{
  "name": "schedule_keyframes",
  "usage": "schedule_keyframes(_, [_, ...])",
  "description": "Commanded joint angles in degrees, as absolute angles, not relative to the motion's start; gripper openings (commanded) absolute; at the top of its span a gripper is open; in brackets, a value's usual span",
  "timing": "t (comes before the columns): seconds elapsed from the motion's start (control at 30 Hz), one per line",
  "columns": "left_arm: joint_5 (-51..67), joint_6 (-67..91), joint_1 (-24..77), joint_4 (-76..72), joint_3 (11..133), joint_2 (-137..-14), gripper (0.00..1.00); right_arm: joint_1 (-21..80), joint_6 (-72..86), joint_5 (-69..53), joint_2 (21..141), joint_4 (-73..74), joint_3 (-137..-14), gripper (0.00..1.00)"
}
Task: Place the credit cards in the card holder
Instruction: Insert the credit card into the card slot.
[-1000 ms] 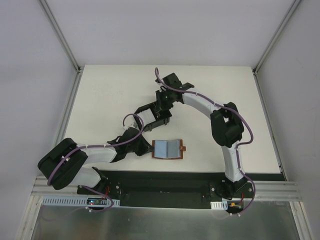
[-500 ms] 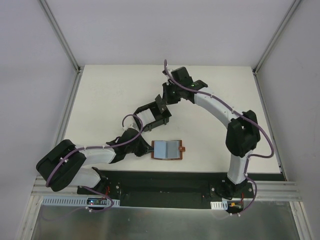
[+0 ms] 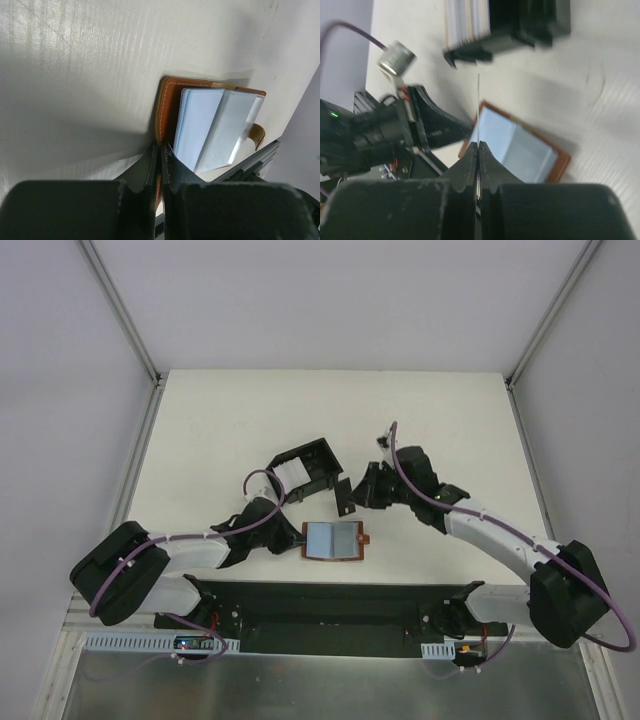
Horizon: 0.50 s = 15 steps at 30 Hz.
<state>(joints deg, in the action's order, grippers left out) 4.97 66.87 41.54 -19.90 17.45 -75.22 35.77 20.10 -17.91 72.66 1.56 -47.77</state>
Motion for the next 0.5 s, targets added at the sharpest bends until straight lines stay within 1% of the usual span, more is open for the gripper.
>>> schedule_keyframes(0.0, [3.7,65.7,41.5,-11.0,13.8,-75.9,0.00,39.4,32.3,-16.8,68.9,-11.9,-35.5,0.00])
schedule_keyframes(0.1, [4.2,67.0,41.5,-13.2,12.4,-75.7,0.00,41.1,36.4,-16.5,69.5,-18.2,-29.4,0.00])
schedule_keyframes(0.2, [4.7,68.5,41.5,-15.9,10.8,-75.9,0.00,42.0,39.3,-17.4,71.8,-23.7,-25.8,0.00])
schedule_keyframes(0.47, [4.5,70.9,41.6,-19.4,8.1,-76.2,0.00,42.7,42.3,-16.8,77.1,-28.9,-22.7,0.00])
